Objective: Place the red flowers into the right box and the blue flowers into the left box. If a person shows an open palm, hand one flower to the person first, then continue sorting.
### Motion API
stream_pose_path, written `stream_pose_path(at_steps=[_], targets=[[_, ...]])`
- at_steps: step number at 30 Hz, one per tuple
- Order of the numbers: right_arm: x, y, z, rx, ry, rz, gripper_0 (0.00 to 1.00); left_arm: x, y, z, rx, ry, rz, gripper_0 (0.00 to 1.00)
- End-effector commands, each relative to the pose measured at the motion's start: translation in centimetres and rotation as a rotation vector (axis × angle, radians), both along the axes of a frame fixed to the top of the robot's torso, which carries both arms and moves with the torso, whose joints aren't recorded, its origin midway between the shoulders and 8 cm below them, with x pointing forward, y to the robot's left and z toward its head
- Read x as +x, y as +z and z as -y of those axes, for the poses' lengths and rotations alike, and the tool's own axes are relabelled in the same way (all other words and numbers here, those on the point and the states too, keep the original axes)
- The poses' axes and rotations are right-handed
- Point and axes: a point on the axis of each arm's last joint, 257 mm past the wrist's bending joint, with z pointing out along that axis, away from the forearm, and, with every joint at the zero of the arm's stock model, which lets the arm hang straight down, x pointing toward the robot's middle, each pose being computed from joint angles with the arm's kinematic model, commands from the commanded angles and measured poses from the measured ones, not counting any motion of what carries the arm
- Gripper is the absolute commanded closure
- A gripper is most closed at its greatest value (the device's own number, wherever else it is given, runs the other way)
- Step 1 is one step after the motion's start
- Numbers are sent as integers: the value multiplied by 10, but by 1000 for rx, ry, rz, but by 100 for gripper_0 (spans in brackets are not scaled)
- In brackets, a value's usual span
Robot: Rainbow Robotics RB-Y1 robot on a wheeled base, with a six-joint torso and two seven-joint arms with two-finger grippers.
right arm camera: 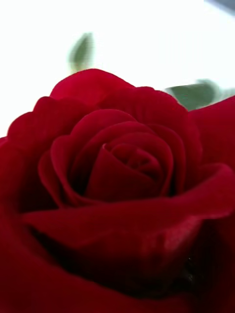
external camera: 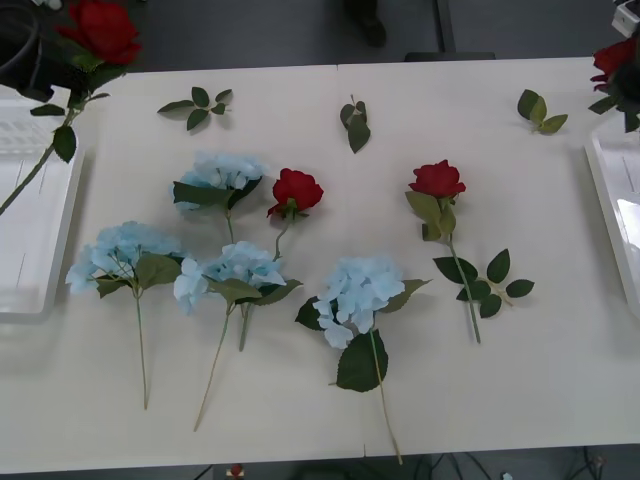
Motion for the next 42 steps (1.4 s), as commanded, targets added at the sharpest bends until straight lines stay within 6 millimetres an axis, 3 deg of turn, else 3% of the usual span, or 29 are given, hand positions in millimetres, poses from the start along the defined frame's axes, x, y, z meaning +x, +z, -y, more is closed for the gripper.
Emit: stream_pose_path(at_steps=[1,8,12,14,20,28,34,40,41,42], targets=[[11,49,63,-264,-25,78,100,2,38,-4,-92,-17,157,100],[7,46,124,-405,-91,89,100,0,40,8,-202,18,264,100],[-12,22,154,-470,-132,10,100,-5,36,30,-303,56,352,100],[-14,12,157,-482,-133,-7,100,-6,34,39,-341,82,393,100],[-16,-27,147,-460,-141,-49,100,-17,30,92,-495,122,484,100],[-2,-82,106,-409,-87,-53,100,-26,35,188,-695,169,619,100],[2,-86,101,-374,-87,-30,100,-43,45,256,-860,169,611,100],[-3,-76,118,-409,-103,-30,100,-63,56,308,-942,166,640,100],[-4,-75,121,-411,-105,-29,98,-66,60,317,-952,161,647,100],[-5,-75,123,-410,-110,-28,90,-68,62,321,-959,159,649,100]])
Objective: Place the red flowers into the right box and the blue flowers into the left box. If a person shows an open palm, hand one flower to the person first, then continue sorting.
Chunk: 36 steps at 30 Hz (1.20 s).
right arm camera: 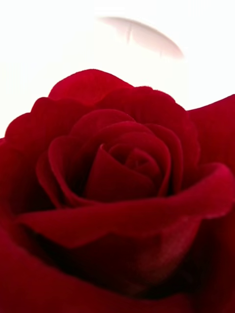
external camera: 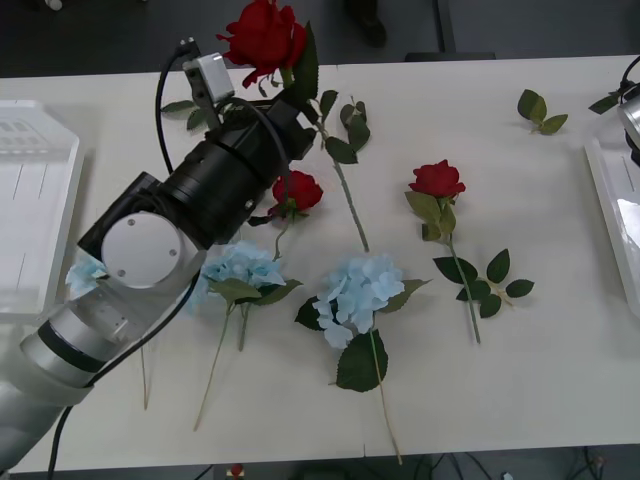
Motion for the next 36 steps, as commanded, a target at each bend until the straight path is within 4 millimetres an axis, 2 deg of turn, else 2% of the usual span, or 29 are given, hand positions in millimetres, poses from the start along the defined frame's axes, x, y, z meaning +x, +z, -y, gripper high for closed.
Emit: stream_pose_path(at_steps=[1,4,12,17,20,23,27,30,33,36], targets=[[0,17,17,-6,-26,44,74,-29,56,57,5,-32,163,100],[-1,16,22,-8,-28,50,51,-37,66,75,-10,-50,183,100],[-3,17,26,12,-31,52,18,-31,77,108,-17,-52,199,100],[-3,15,13,120,13,21,11,-27,80,112,10,-43,223,100],[-5,24,-6,232,75,-16,6,-28,85,115,12,-48,234,100],[-11,38,-41,386,191,-71,3,-29,86,116,11,-51,234,100],[-32,49,-89,536,365,-175,0,-28,84,114,13,-49,229,100],[-50,48,-123,612,488,-249,0,-28,84,114,13,-49,229,100],[-79,36,-168,753,603,-314,0,-28,84,114,13,-49,229,100],[-103,23,-199,847,671,-363,0,-28,84,114,13,-49,229,100]])
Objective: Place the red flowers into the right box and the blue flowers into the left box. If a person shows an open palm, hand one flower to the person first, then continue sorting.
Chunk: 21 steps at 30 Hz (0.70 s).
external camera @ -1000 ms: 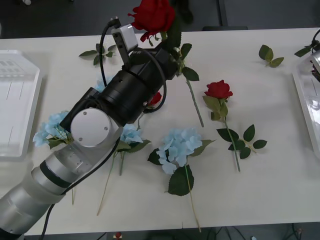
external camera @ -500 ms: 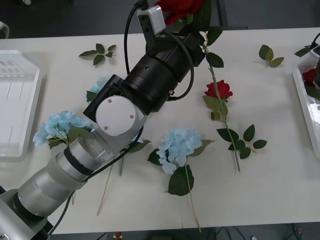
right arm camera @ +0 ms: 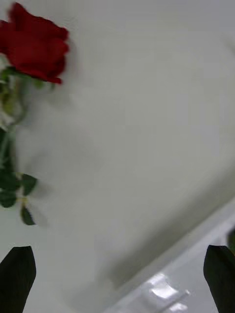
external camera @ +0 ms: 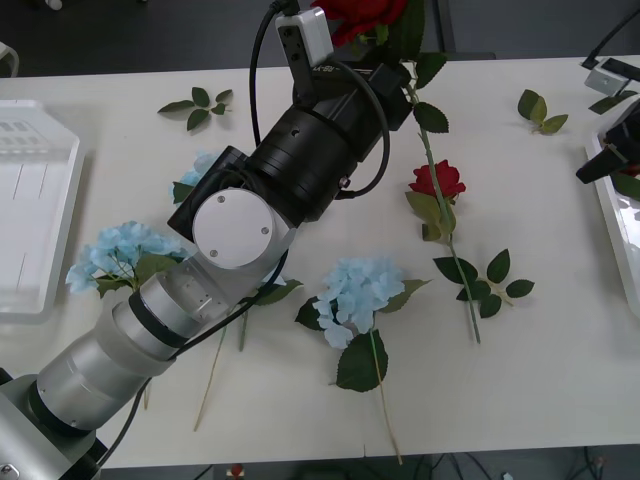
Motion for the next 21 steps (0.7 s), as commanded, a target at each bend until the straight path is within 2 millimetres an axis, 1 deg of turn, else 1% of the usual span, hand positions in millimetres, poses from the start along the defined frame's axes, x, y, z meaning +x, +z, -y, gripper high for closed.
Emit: stream_pose_path(at_steps=[1,2,3,4,5,6,8,9,11,13,14,17,18,19,21], targets=[[-43,-14,-13,81,69,-69,0,-13,27,18,11,-15,72,100],[-54,-18,-28,127,97,-97,0,-13,27,18,11,-15,72,100],[-63,-20,-38,171,111,-120,0,-13,27,18,11,-15,72,100],[-74,-19,-52,229,130,-150,0,-13,27,18,11,-15,72,100],[-84,-16,-65,294,136,-187,0,-13,27,18,11,-15,72,100],[-89,-15,-71,326,135,-208,0,-13,27,18,11,-15,72,100],[-103,-5,-92,418,145,-270,0,-13,27,18,11,-15,72,100],[-107,-2,-98,444,149,-288,0,-13,27,18,11,-15,72,100],[-112,7,-117,514,179,-310,0,-13,27,18,11,-15,72,100],[-115,12,-131,565,197,-320,0,-13,27,18,11,-15,72,100],[-115,16,-142,602,212,-325,0,-13,27,18,11,-15,72,100],[-119,24,-165,677,243,-344,0,-13,27,18,11,-15,72,100],[-119,25,-170,690,249,-347,0,-13,27,18,11,-15,72,100],[-120,26,-181,717,267,-354,0,-13,27,18,11,-15,72,100],[-121,26,-194,739,283,-362,0,-13,27,18,11,-15,72,100]])
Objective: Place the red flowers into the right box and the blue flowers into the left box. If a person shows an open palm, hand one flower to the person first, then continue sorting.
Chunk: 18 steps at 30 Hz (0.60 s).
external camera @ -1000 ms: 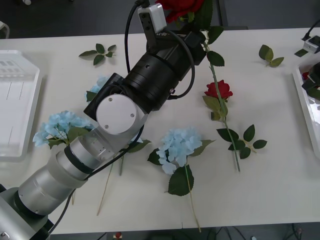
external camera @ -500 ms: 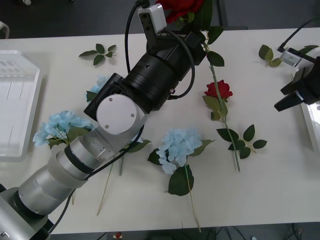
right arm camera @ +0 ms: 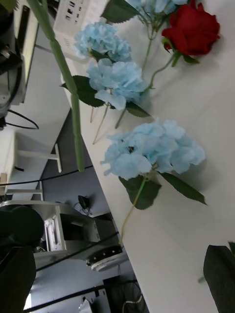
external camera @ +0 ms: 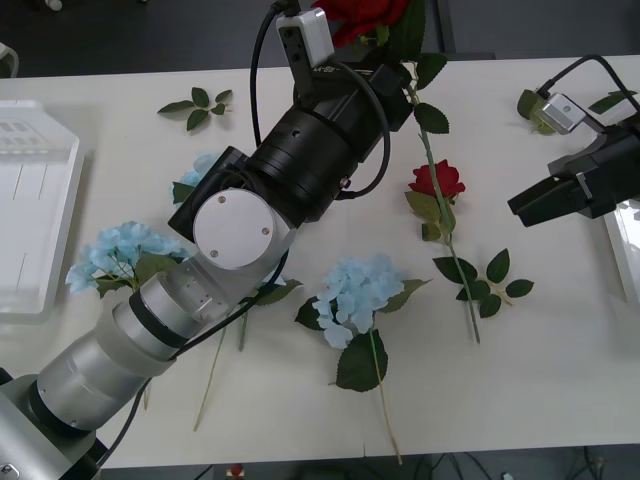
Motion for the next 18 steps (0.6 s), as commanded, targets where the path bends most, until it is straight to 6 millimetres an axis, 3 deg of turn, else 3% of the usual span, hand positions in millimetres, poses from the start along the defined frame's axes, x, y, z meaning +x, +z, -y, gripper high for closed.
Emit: stream_pose_path(at_steps=[1,11,16,18], targets=[[-5,7,-45,96,57,-22,0,-13,27,18,10,-14,73,100],[-3,17,-106,225,73,-72,0,-13,27,18,10,-14,73,100],[4,26,-123,267,43,-100,0,-13,27,18,10,-14,73,100],[7,25,-123,265,31,-93,13,-13,27,18,10,-14,73,100]])
